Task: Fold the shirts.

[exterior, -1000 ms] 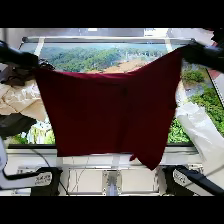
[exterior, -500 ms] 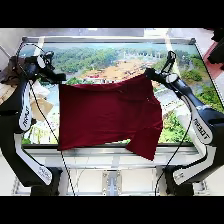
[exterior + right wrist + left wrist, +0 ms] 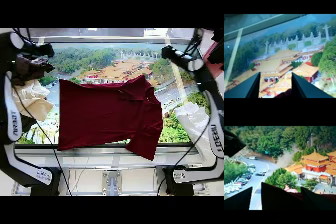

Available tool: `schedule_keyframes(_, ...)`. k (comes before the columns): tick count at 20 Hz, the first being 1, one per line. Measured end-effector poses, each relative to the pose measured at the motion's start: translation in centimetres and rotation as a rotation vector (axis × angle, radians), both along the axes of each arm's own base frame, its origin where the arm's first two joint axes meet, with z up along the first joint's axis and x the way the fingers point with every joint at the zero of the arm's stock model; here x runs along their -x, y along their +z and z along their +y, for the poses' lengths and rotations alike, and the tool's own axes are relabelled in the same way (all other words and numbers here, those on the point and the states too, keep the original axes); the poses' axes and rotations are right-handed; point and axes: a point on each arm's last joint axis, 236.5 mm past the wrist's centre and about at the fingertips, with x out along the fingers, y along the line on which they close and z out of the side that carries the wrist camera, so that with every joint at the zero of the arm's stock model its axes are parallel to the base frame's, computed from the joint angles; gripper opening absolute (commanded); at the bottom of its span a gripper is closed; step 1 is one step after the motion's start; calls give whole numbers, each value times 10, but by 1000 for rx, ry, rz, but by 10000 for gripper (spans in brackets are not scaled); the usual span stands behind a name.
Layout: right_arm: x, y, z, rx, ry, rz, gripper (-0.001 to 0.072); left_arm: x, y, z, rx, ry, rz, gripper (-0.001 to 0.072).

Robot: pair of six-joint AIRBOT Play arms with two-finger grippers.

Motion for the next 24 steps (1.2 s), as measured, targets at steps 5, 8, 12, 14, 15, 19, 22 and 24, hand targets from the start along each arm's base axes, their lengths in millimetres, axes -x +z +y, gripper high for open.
schedule_keyframes(5,110,-34,-53,151,41,333,406,87,13,15,-20,21,64,697)
schedule_keyframes(8,185,-107,-56,97,89,591,406,144,-24,6,18,23,135,697)
schedule_keyframes(12,270,-192,-33,-65,134,848,407,211,-69,-15,96,16,202,697)
schedule_keyframes(14,299,-219,-19,-129,158,921,407,228,-74,-23,127,13,204,697)
schedule_keyframes(15,307,-229,-14,-148,164,937,407,232,-76,-24,132,12,199,697)
schedule_keyframes(19,322,-251,-4,-192,158,950,407,235,-71,-30,161,11,148,697)
schedule_keyframes(22,324,-257,-3,-201,148,944,406,234,-68,-35,185,7,129,697)
schedule_keyframes(24,323,-262,-1,-217,135,936,407,233,-68,-36,193,6,125,697)
